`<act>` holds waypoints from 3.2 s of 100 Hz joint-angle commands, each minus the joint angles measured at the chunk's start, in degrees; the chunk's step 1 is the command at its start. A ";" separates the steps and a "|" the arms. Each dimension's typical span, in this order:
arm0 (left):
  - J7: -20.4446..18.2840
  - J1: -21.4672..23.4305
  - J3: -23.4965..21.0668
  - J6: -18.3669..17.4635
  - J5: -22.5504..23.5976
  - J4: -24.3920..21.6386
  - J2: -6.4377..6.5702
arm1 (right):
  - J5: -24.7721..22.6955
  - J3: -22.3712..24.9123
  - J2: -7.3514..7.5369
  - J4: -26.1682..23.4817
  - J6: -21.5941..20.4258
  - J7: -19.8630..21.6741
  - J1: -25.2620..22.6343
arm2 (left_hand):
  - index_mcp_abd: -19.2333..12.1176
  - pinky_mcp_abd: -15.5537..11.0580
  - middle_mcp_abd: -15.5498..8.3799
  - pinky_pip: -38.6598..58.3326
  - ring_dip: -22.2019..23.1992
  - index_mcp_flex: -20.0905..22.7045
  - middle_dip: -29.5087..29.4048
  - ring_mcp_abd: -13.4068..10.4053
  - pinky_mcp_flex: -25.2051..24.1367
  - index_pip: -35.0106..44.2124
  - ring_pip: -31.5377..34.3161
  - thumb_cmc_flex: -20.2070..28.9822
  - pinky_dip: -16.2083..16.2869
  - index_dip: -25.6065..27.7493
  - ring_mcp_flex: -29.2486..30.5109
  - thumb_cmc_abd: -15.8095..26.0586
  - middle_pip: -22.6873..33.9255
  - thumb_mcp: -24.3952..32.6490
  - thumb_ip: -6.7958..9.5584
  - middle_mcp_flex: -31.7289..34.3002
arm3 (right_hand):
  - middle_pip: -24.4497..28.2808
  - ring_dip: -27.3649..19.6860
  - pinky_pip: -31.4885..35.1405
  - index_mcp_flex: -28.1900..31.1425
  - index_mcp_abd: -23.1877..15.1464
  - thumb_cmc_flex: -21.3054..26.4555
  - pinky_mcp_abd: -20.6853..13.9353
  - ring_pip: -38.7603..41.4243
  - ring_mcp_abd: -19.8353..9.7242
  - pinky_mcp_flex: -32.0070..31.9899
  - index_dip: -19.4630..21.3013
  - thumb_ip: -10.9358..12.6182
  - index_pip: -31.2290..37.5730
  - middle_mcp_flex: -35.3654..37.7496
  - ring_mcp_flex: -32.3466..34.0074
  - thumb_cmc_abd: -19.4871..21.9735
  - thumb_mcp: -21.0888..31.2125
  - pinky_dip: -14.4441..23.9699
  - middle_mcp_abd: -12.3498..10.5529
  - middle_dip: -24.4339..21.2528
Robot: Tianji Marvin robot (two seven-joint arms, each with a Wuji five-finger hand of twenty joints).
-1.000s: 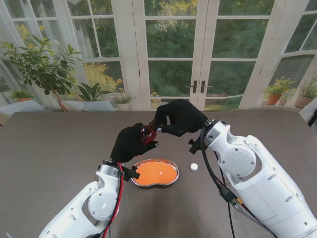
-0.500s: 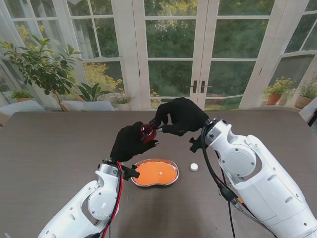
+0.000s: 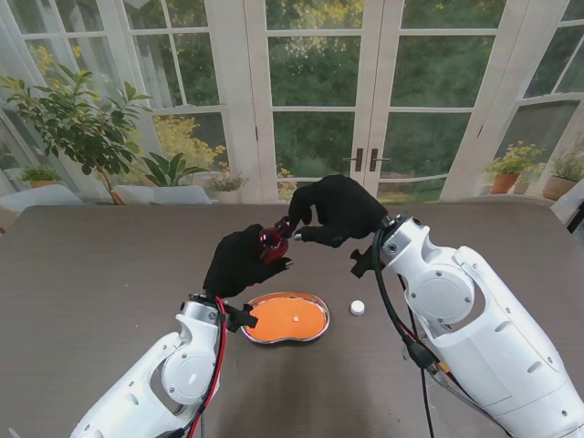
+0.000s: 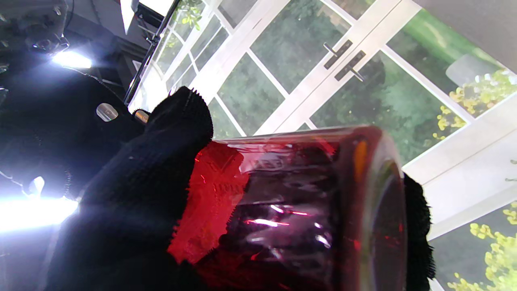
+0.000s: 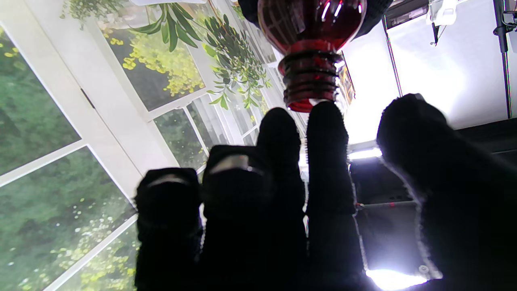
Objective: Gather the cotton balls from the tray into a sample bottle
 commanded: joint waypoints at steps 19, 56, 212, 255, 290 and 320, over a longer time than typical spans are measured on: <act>-1.25 0.28 0.10 0.52 -0.26 -0.38 -0.24 | -0.16 -0.40 -0.35 -0.17 0.06 0.24 -0.24 | -10.94 -1.97 -1.95 3.21 0.93 7.76 1.07 2.63 -0.06 10.17 4.34 15.46 1.07 0.74 1.99 17.93 0.44 16.80 1.14 2.88 | 1.14 0.29 0.11 1.06 -2.80 0.55 0.11 1.91 -0.73 0.76 2.08 -1.88 4.08 0.81 1.19 -1.56 0.37 1.36 -0.53 -0.33; -1.24 0.42 0.21 0.68 -0.25 -0.53 -0.25 | 0.01 -0.38 -0.55 -0.24 0.52 -0.48 -0.52 | -11.00 -1.97 -1.94 3.20 0.92 7.76 1.13 2.62 -0.06 9.93 4.30 15.53 1.09 0.45 1.97 17.96 0.36 16.79 1.07 2.81 | 1.08 0.34 0.29 -0.06 -2.26 0.42 0.20 2.40 -0.36 1.05 1.58 -1.59 4.90 1.16 1.14 -0.26 0.38 1.33 -0.47 -0.06; -2.92 0.80 -0.70 1.01 0.30 -2.06 0.35 | -2.99 -0.11 -2.13 1.58 5.05 -8.07 -1.38 | -10.93 -1.99 -1.89 3.15 0.97 7.73 1.15 2.69 -0.10 9.93 4.22 15.54 1.12 0.43 1.89 17.96 0.30 16.64 1.05 2.80 | 1.27 0.08 0.97 -4.61 2.29 -6.01 0.06 2.10 -0.21 1.50 10.99 11.12 -12.16 -0.43 1.12 6.93 -2.12 1.34 -0.14 -0.60; -5.00 4.42 -3.61 1.03 2.07 -5.09 1.52 | -11.42 -3.72 -1.99 9.00 5.24 -12.42 -0.54 | -11.02 -1.99 -1.94 3.15 0.97 7.75 1.13 2.59 -0.10 10.01 4.27 15.51 1.12 0.45 1.97 18.01 0.33 16.67 1.06 2.87 | 2.18 -0.10 0.82 -3.38 4.22 -4.75 -0.15 2.13 -1.44 2.55 12.81 10.47 -10.76 -0.44 1.19 2.43 -0.89 0.23 -0.66 -0.74; -5.97 6.70 -4.66 0.62 2.91 -5.96 2.05 | -16.22 -10.06 -1.79 17.36 0.69 -15.11 2.30 | -10.96 -1.99 -1.92 3.15 0.95 7.72 1.09 2.59 -0.10 10.01 4.27 15.51 1.12 0.42 1.99 17.93 0.33 16.67 1.06 2.89 | 4.60 0.30 0.87 0.32 1.05 -2.33 -0.18 3.25 -2.58 3.27 12.97 8.77 -11.08 0.31 1.24 -7.48 2.21 -0.70 -1.55 0.63; -6.45 7.72 -5.29 0.59 3.30 -6.66 2.30 | -20.19 -17.57 -2.07 25.39 -2.04 -19.12 7.03 | -10.97 -1.99 -1.99 3.15 0.97 7.71 1.08 2.42 -0.10 10.06 4.36 15.48 1.12 0.46 2.11 17.90 0.42 16.69 1.06 2.97 | 6.62 0.66 0.78 2.60 -1.02 -1.25 -0.32 4.20 -3.41 3.97 10.18 4.71 -10.62 1.60 1.28 -12.76 3.50 -1.33 -2.62 2.98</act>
